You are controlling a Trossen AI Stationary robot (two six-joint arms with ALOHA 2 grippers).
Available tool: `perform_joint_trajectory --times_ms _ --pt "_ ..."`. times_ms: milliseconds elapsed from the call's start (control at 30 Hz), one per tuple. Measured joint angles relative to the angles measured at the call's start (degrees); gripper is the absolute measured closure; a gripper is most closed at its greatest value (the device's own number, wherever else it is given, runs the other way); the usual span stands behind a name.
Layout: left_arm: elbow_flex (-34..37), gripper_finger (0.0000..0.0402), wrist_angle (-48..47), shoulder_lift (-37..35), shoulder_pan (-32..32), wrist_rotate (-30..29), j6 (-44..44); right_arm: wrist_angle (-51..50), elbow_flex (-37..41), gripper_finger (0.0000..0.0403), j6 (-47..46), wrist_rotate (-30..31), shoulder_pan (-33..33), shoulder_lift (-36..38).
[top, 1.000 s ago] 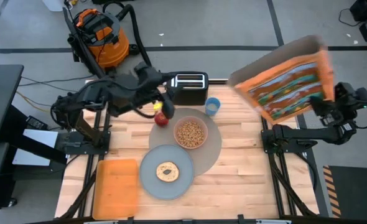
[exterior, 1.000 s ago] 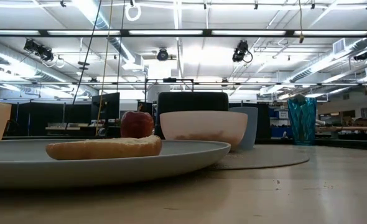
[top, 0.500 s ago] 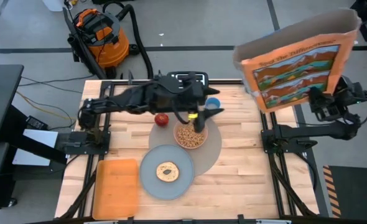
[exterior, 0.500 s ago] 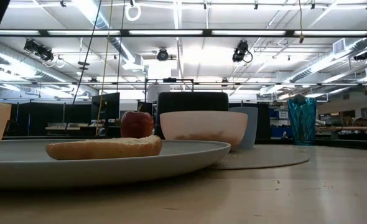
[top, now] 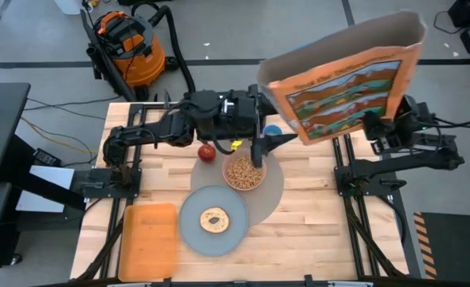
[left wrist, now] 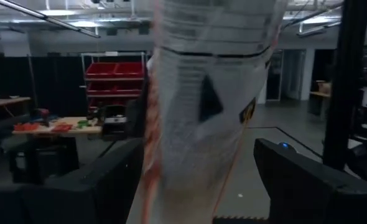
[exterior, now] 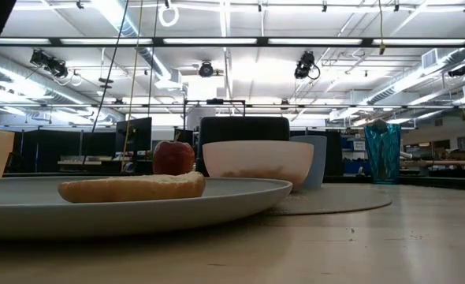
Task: Arrange a breakfast setting
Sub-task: Pour the cereal from the cereal box into the orange bowl
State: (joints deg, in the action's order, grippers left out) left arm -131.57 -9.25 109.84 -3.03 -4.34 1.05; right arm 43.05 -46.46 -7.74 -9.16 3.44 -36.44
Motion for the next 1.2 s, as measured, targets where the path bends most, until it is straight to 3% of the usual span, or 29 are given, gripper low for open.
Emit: perform_joint_trajectory --times_ms 400,533,900,1200 --pt "0.02 0.0102 8.09 -0.78 0.22 1.32 -6.89 1.86 0.0 0.0192 1.36 0.39 0.0 -5.35" --pt "0.02 0.0153 8.87 -1.99 0.61 1.11 -7.42 1.91 0.0 0.0192 2.14 0.58 0.0 -5.96" --pt "-0.02 0.0381 8.39 -2.73 1.91 -0.05 -4.26 -0.58 0.0 0.0156 1.93 5.75 0.04 -6.26" --pt "-0.02 0.0388 2.51 -4.92 4.6 0.22 -2.5 -6.6 0.0 0.0058 3.69 8.54 0.09 -3.83"
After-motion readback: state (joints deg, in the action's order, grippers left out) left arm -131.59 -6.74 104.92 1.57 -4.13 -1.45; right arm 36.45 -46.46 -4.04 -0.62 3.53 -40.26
